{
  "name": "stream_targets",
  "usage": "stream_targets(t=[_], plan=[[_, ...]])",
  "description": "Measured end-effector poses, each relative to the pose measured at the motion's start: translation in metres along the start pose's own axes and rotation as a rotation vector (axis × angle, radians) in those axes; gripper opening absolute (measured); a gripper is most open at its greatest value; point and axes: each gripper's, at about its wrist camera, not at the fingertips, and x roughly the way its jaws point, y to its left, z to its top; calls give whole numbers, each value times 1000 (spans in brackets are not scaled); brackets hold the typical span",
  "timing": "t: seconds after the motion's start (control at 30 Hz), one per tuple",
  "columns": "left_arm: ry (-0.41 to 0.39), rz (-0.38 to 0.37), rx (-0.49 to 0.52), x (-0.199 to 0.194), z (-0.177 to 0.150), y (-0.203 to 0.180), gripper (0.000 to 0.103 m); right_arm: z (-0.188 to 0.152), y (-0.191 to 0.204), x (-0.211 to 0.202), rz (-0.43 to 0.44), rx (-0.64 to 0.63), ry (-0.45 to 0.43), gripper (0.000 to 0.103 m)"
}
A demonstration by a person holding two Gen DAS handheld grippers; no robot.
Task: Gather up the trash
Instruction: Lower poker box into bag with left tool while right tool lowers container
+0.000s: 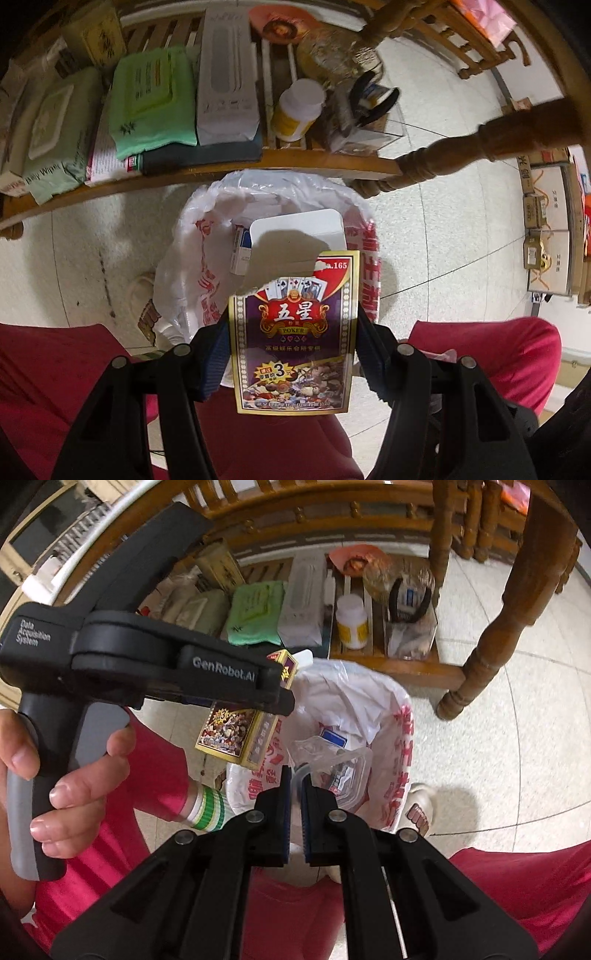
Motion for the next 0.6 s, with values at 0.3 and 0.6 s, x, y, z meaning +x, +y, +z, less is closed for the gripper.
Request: stream_targets(t=[0.3, 0.6], plan=[[88, -14, -91, 45, 15, 23, 59, 5, -11, 49, 14, 74, 79, 6], [149, 0, -155, 81, 31, 34, 59, 4, -21, 97, 3, 94, 179, 6]])
